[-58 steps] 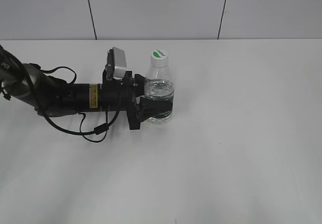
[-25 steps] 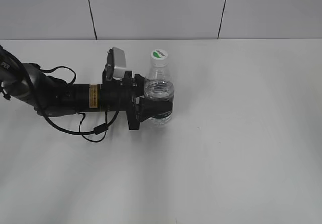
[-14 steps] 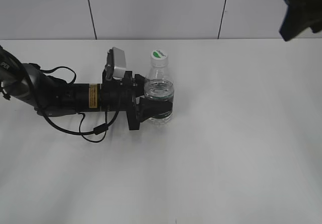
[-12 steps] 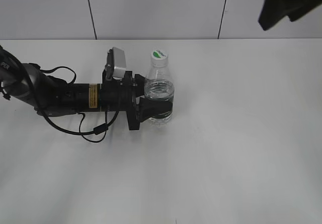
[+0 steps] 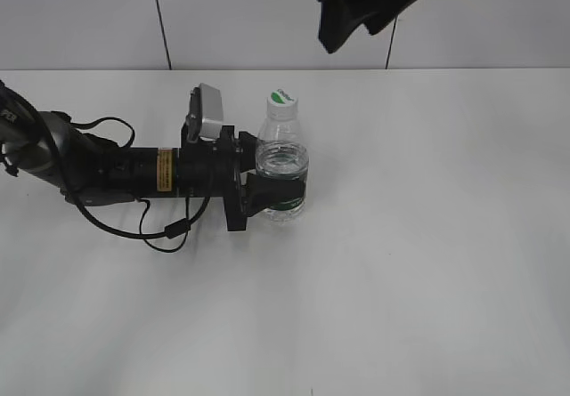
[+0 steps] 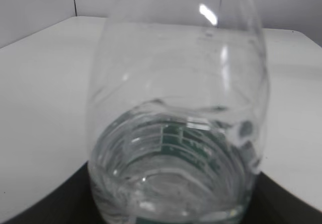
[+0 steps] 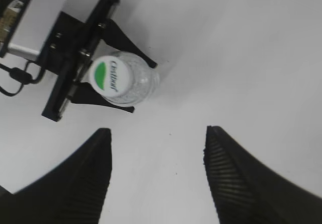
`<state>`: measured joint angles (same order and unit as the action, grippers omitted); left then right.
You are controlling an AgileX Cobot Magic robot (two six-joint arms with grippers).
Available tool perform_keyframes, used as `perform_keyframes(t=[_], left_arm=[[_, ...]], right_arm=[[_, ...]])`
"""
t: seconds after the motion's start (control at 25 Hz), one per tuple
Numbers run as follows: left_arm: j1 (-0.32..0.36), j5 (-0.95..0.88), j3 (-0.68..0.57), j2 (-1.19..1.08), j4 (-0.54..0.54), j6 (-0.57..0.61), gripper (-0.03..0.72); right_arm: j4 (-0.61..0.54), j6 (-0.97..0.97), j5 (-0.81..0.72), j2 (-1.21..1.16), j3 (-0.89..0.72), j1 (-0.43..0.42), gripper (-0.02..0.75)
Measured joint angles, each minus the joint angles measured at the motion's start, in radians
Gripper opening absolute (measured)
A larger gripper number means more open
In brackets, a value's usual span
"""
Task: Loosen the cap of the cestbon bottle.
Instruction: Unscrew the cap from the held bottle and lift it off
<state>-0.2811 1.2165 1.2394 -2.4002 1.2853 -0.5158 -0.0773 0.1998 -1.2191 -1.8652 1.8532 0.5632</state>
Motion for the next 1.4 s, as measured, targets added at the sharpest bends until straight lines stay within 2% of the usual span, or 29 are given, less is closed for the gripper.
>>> perform_keyframes(t=[0.2,0.44,0.68,1.4], left_arm=[[0.000,0.001,0.000,0.000,0.001,0.000,0.410],[0.000,0.002,0.000,0.000,0.002,0.000,0.410],[0.000,0.002,0.000,0.000,0.002,0.000,0.410],[0.000,0.004,0.000,0.000,0.005,0.000,0.409]], right_arm=[[-0.037,0.026,0.000,-0.071,0.053,0.049,0.447],[-0.061,0.043,0.000,-0.135,0.094,0.061,0.446],[-0.059,0.063,-0.001,-0.181,0.099,0.096,0.407],[0.003,0.066,-0.002,-0.245,0.148,0.101,0.400]])
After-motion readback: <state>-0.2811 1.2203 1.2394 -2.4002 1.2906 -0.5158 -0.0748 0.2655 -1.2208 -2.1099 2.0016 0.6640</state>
